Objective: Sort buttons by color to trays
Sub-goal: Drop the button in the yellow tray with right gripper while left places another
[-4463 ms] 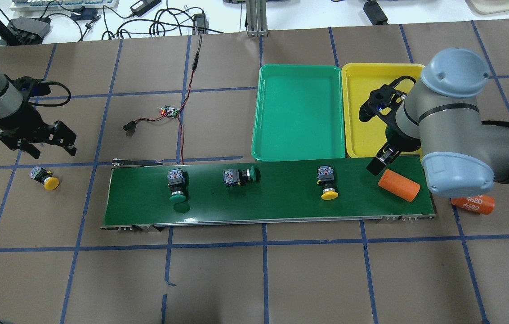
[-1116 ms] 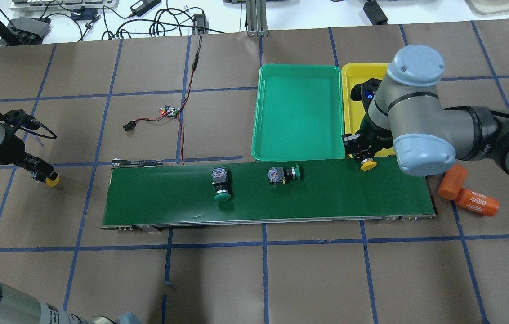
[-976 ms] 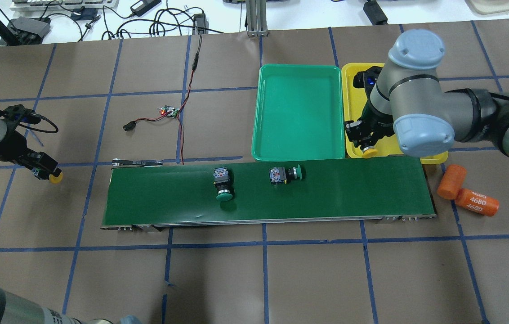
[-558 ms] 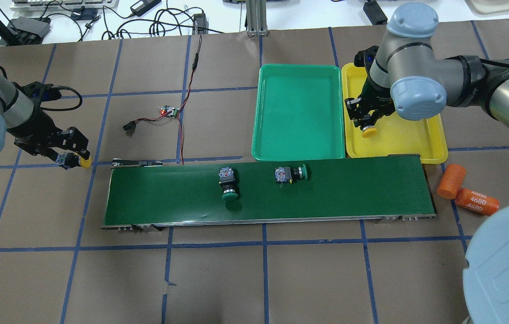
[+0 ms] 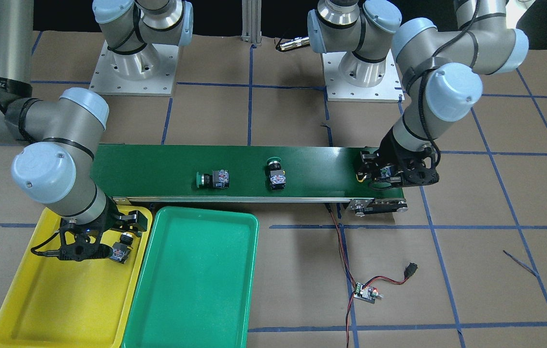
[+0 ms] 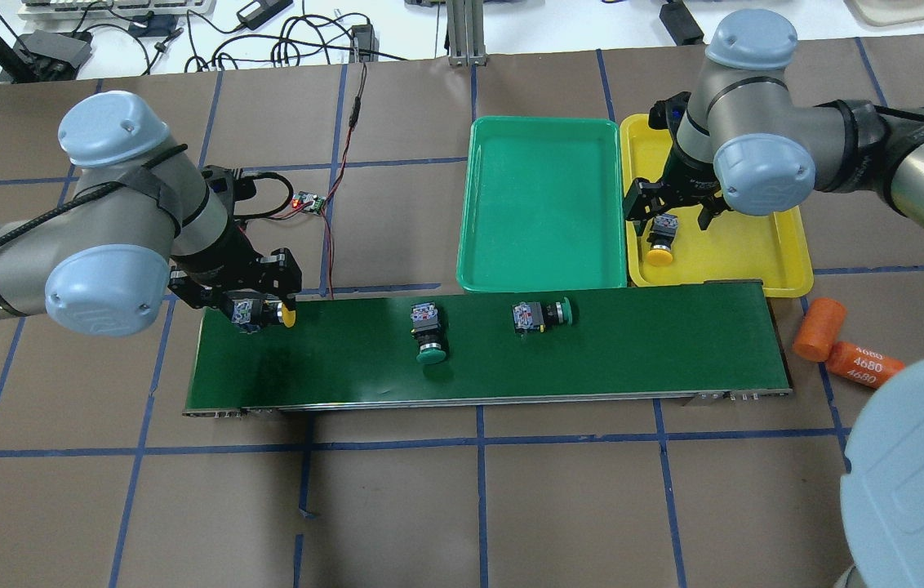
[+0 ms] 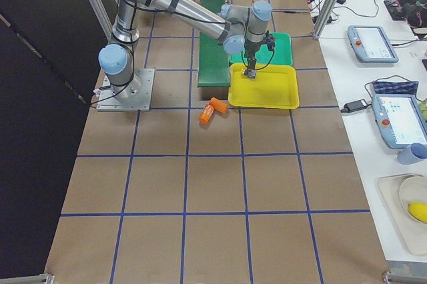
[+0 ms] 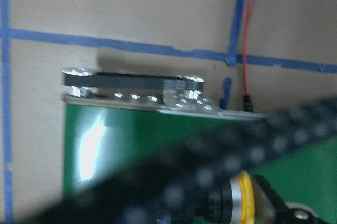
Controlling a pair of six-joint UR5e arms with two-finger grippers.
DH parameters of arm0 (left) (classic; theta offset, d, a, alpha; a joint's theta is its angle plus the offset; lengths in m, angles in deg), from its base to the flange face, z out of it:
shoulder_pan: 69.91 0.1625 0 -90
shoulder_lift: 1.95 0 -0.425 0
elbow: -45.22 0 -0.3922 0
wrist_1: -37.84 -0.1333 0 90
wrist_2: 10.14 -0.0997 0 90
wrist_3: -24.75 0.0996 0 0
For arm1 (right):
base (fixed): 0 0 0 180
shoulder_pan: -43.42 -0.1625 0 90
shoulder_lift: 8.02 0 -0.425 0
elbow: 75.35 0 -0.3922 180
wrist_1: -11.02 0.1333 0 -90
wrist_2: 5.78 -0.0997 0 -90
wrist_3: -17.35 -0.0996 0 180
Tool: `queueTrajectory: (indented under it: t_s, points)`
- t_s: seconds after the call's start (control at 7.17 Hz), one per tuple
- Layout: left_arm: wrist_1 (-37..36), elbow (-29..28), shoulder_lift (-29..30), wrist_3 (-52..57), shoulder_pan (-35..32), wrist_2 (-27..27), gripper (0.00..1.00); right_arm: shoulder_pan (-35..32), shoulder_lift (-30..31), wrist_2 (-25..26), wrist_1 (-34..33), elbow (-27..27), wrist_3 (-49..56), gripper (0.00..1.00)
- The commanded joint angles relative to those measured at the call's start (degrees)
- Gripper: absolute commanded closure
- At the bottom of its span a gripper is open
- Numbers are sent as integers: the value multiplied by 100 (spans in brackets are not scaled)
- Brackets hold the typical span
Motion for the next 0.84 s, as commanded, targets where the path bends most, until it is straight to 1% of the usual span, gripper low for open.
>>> queueTrajectory:
  t_s: [0.0,0.14,0.28,0.42,0.56,0.7]
  points:
    - [-198,87,115,-1,-99,2,10,-58,672,9,487,-441,68,0]
    - [-164,44,106,94,-125,-7,0,-75,1101,-17,417,-888,95,0]
    - [-111,-174,-50,104,-99,-16,0,-110,1584,-26,121,-1363,547,5]
    - [324,-629,-60,113,-116,-24,0,-136,1780,-35,-665,-1907,1344,0]
    - [877,-1225,-148,113,-195,-16,0,-128,1826,-69,-1387,-2261,2074,0]
    - [1587,-1849,-244,113,-196,-16,0,-128,1817,-44,-1516,-2308,2168,0]
